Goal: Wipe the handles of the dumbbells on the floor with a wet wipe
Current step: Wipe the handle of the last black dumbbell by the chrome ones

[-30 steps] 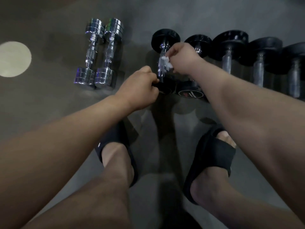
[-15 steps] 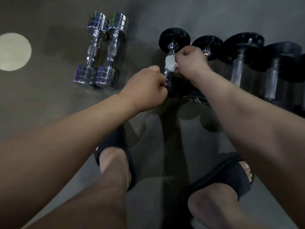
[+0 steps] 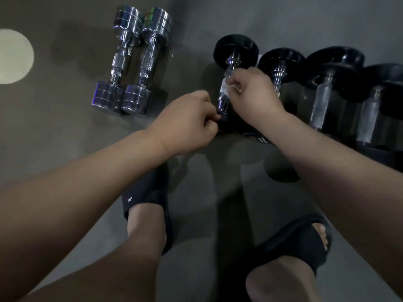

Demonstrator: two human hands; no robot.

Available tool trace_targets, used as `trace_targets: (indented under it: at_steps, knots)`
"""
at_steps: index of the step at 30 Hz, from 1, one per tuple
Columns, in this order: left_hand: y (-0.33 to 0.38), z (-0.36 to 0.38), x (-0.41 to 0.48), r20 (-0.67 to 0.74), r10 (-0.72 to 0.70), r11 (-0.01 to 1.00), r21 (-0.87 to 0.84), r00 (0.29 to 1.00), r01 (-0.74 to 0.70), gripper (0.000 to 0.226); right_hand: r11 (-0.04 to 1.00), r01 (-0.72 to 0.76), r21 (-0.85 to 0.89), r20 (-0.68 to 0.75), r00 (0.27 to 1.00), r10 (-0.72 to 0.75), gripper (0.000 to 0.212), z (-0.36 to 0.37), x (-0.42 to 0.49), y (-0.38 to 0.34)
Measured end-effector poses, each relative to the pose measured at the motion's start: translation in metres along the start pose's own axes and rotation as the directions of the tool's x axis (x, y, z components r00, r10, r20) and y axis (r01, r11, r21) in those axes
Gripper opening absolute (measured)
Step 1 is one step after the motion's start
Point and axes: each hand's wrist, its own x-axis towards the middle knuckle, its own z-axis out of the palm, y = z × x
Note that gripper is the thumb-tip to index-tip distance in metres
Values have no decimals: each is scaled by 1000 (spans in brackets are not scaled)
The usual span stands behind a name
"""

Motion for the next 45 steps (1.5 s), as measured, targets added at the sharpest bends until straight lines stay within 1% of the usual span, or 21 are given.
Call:
trace_targets:
  at_steps: [3,6,8,10,12,14,17,18,20,23,26,30,33,35,36,38,39,40,41,43,45]
  knots:
    - [-4,1,2,-26,-30,996,-88,999,27,29,991,93,-92,32,995,-91,18,3,-4,4]
    - [-5,2,6,-41,-68,986,-152,997,61,25,986,143,-84,75,988,-136,16,-4,5,8]
    - [-4,2,9,-25,-88,982,-170,996,83,23,992,122,-39,34,992,-121,17,-7,19,9]
    - [-4,2,13,-7,-92,980,-179,996,89,21,997,63,-45,-11,998,-64,18,-7,34,9]
    - [-5,2,15,-1,-94,977,-192,996,92,20,997,42,-61,-22,999,-43,21,-6,37,9]
    - [-8,3,12,-9,-93,974,-208,996,89,19,996,83,-44,23,996,-82,22,-6,26,10]
    - [-10,5,5,-37,-90,970,-229,995,80,21,978,207,-35,108,973,-202,18,-6,8,6]
    - [-10,6,4,-44,-95,968,-236,995,82,21,977,210,-34,115,972,-204,18,-7,9,5]
    - [-10,7,3,-48,-103,965,-248,994,88,21,983,173,-54,67,983,-169,20,-7,20,4]
    - [-11,6,4,-41,-100,964,-252,994,86,22,984,85,-156,-58,994,-95,22,-4,41,7]
    - [-11,4,3,-36,-85,966,-247,996,73,23,978,45,-203,-109,992,-69,19,2,48,11]
    - [-15,5,-1,-41,-78,964,-258,996,65,22,992,58,-109,-115,991,-70,16,5,43,13]
    - [-16,7,-4,-53,-94,956,-285,994,76,23,995,97,-16,-26,995,-97,14,-4,35,15]
    - [-16,7,-5,-55,-98,955,-287,994,78,24,989,146,38,102,983,-149,12,-8,26,14]
    - [-15,8,-5,-52,-94,955,-286,994,75,24,980,196,45,183,962,-201,11,-9,21,13]
    - [-14,9,-6,-49,-83,959,-274,995,66,24,945,326,26,336,887,-316,10,-13,16,10]
    - [-14,9,-6,-49,-80,961,-269,996,64,24,928,372,19,380,856,-351,10,-15,17,9]
    - [-14,9,-6,-48,-81,961,-269,996,65,24,925,381,11,386,851,-355,10,-17,20,9]
    - [-14,9,-6,-47,-81,960,-272,996,65,24,936,353,5,355,874,-331,10,-19,24,9]
    - [-16,9,-7,-44,-76,960,-275,996,61,24,973,230,6,218,949,-226,11,-21,32,11]
    - [-16,10,-7,-40,-72,960,-273,997,58,24,989,146,24,139,979,-148,12,-17,31,12]
